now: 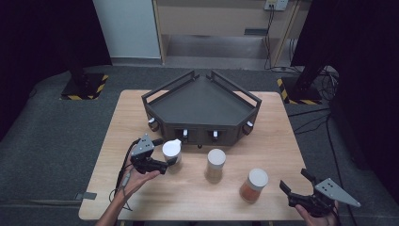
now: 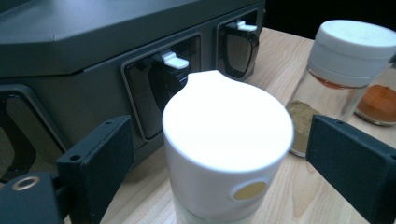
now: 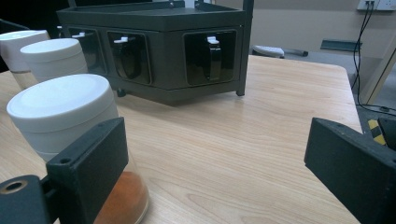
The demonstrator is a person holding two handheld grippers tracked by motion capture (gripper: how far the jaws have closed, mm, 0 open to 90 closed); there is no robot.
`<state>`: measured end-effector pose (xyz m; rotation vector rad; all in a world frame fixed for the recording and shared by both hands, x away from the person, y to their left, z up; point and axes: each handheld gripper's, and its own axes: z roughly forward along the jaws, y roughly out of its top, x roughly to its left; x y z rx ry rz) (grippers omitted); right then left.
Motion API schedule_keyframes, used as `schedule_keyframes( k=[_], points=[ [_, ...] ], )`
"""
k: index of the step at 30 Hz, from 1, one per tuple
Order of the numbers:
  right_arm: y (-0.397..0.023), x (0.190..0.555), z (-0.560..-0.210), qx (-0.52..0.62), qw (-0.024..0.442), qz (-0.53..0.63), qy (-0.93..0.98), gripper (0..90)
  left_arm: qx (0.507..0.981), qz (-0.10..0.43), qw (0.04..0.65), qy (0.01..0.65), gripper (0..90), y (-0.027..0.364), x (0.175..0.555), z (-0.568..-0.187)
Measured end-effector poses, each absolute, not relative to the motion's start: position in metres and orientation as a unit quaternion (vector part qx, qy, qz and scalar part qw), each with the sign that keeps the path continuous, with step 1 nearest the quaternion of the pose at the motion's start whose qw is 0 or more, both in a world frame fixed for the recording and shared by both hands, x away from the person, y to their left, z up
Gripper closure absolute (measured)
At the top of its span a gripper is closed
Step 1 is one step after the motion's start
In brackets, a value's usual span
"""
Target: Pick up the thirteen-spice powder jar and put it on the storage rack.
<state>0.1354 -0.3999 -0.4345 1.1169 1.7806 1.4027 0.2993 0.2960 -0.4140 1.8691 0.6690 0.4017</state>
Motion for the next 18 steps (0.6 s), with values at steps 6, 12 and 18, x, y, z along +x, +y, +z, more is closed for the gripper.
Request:
schedule_keyframes(
  k=[6,12,18],
  points=[
    [-0.400,0.135,-0.435,0.421,0.303,0.530,0.671,6.2,0.784,0.169,0.528,0.280,11.5,0.291,0.302,-0.420],
    [-0.400,0.135,-0.435,0.422,0.304,0.530,0.670,6.2,0.776,0.164,0.537,0.288,17.2,0.292,0.303,-0.429],
    [-0.400,0.135,-0.435,0.422,0.304,0.530,0.670,6.3,0.774,0.169,0.542,0.280,28.5,0.289,0.302,-0.435]
  ],
)
